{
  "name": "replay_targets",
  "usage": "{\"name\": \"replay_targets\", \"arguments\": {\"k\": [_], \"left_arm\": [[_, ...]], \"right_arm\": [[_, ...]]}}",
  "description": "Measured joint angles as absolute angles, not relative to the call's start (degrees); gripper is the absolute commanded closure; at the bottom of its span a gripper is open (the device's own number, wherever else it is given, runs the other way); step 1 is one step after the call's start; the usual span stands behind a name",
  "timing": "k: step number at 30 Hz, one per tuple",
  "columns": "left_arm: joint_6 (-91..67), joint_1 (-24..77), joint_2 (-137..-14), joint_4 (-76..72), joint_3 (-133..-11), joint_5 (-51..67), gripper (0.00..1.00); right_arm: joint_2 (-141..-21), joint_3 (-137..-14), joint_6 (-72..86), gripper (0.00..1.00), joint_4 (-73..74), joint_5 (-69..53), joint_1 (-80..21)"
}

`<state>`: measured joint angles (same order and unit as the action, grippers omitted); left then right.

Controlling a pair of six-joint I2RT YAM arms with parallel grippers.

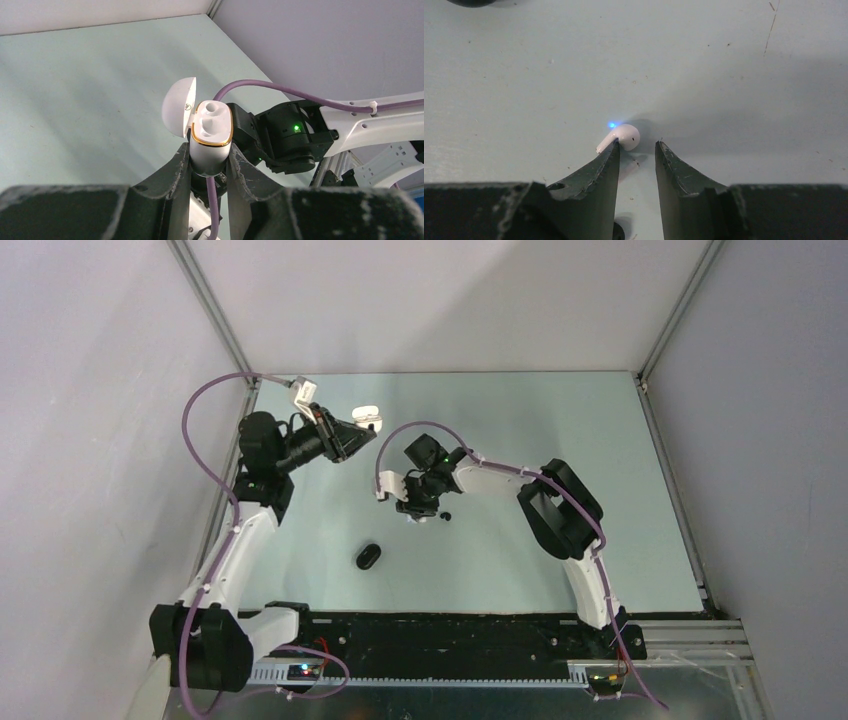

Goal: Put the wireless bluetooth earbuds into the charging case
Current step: Pick up the earbud from the center of the board.

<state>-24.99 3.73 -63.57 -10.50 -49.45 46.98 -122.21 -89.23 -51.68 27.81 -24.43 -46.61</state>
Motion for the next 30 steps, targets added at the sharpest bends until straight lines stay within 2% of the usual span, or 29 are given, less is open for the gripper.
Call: {"name": "replay_targets", "arguments": {"k": [30], "left_arm": [[-25.02,3.7,-60.64,-10.07,-46.5,46.68,1.0]], "right_arm": [[-122.63,-91.33,-54.02,0.6,34.09,-31.31,-46.37]]}}
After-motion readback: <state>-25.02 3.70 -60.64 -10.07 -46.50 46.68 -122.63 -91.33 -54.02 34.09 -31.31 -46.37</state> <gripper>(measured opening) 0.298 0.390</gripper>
